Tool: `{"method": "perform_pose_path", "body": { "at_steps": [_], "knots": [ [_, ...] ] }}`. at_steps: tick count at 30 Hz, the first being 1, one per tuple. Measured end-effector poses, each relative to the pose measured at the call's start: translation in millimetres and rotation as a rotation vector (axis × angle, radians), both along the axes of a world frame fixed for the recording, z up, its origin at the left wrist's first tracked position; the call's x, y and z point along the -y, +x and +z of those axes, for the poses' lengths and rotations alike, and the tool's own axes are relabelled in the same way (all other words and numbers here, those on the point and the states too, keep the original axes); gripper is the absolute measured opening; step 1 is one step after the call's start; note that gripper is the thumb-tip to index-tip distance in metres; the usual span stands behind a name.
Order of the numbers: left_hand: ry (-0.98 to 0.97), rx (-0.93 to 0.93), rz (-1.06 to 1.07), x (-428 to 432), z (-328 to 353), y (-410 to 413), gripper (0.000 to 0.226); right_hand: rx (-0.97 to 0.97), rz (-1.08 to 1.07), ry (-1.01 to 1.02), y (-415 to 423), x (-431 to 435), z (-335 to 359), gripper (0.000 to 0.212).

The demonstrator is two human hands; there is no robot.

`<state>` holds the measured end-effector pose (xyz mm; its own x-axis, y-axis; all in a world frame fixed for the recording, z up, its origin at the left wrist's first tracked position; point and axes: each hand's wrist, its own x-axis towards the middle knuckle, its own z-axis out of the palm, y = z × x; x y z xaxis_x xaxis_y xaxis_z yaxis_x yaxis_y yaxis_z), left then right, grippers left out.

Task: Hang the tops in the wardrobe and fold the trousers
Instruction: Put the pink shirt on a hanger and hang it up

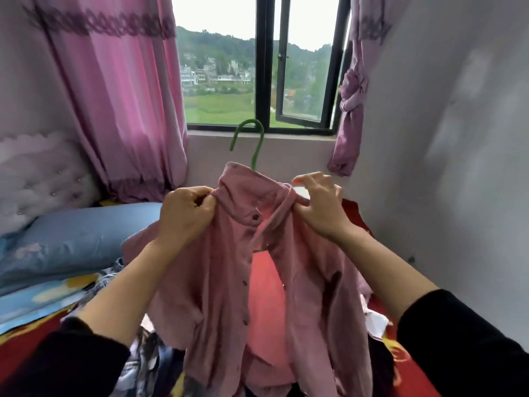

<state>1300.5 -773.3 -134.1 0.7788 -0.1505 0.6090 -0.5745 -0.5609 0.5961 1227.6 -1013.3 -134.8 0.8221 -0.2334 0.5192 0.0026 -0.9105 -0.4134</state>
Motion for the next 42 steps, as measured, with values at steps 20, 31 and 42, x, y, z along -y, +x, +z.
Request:
{"method": "perform_pose_path", "body": {
  "at_steps": [20, 31, 42],
  "knots": [
    [0.259, 0.405, 0.629, -240.5, 140.6, -210.8, 0.024, 0.316, 0.842, 0.379, -31.5, -239.9, 145.6, 0.018],
    [0.075, 0.151, 1.050, -375.3, 128.1, -343.8, 0.030, -0.194, 1.405, 0.636, -91.5, -386.9, 162.6, 0.020],
    [0.169, 0.138, 1.321, -539.6, 64.2, -448.1, 0.020, -0.176, 1.591, 0.098, -202.0, -645.7, 133.2, 0.041]
  ]
}}
